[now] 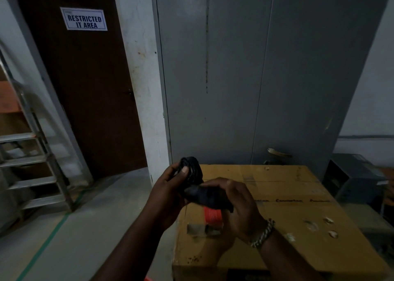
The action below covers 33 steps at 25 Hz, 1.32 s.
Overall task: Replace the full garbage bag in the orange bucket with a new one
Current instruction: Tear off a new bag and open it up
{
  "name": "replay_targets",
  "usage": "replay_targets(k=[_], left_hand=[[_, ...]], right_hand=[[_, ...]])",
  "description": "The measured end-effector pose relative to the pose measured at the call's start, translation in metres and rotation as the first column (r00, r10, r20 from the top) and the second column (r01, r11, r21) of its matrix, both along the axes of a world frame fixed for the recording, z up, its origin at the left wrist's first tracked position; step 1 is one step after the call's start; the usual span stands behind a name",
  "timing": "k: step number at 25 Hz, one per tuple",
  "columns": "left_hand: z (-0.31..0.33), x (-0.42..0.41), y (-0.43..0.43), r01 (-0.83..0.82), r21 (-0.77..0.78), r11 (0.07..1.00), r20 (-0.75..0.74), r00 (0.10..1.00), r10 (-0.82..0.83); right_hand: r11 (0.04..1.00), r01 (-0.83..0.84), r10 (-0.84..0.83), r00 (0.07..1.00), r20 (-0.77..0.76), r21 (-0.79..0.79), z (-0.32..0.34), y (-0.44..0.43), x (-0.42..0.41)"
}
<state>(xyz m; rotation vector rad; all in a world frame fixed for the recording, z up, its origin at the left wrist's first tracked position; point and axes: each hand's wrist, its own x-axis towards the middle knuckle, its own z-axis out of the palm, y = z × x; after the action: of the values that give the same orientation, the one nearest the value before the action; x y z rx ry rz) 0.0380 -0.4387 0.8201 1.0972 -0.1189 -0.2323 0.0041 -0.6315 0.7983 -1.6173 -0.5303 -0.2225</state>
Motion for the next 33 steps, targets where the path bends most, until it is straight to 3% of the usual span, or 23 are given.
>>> replay_targets(k=[2, 4, 7, 10, 13, 16, 19, 24, 27, 30, 33], left_hand=[[0.001, -0.002, -0.001, 0.010, -0.001, 1.000, -0.001, 1.000, -0.010], [0.003, -0.002, -0.001, 0.014, -0.015, 1.000, -0.014, 1.000, -0.014], [0.004, -0.006, -0.004, 0.044, 0.015, 0.999, 0.005, 0.999, -0.044], [0.001, -0.011, -0.010, 0.102, 0.080, 0.992, 0.039, 0.994, -0.106], [-0.004, -0.013, -0.008, 0.157, 0.100, 0.982, 0.071, 0.984, -0.165], [-0.010, -0.012, -0.002, 0.193, 0.218, 0.957, 0.103, 0.970, -0.219], [-0.010, -0.014, -0.005, 0.122, 0.363, 0.924, 0.155, 0.970, -0.189], [-0.006, -0.015, -0.012, -0.093, 0.470, 0.878, 0.367, 0.925, -0.099], [-0.007, -0.016, -0.013, -0.131, 0.451, 0.883, 0.418, 0.905, -0.079], [-0.009, -0.016, -0.012, -0.154, 0.451, 0.879, 0.446, 0.892, -0.073], [-0.011, -0.010, -0.012, -0.290, 0.474, 0.831, 0.547, 0.837, -0.020]], right_hand=[[1.000, -0.012, 0.011, 0.998, 0.066, 0.012, 0.003, 0.000, 0.003], [0.996, 0.090, -0.087, 0.989, 0.118, -0.019, 0.004, 0.003, 0.008], [0.904, 0.341, -0.299, 0.936, 0.188, -0.258, 0.010, 0.008, 0.010], [0.875, 0.297, -0.222, 0.948, 0.228, -0.383, 0.018, 0.014, 0.010], [0.908, 0.297, -0.228, 0.942, 0.246, -0.297, 0.018, 0.010, 0.012], [0.957, 0.274, -0.268, 0.961, 0.070, -0.094, 0.022, 0.008, 0.012], [0.948, 0.320, -0.319, 0.947, -0.020, 0.006, 0.025, 0.009, 0.019], [0.922, 0.386, -0.388, 0.919, -0.072, -0.037, 0.026, 0.012, 0.020], [0.915, 0.398, -0.403, 0.910, -0.096, -0.070, 0.024, 0.013, 0.023], [0.928, 0.361, -0.371, 0.918, -0.140, -0.093, 0.020, 0.013, 0.023], [0.948, 0.302, -0.316, 0.930, -0.187, -0.096, 0.016, 0.014, 0.025]])
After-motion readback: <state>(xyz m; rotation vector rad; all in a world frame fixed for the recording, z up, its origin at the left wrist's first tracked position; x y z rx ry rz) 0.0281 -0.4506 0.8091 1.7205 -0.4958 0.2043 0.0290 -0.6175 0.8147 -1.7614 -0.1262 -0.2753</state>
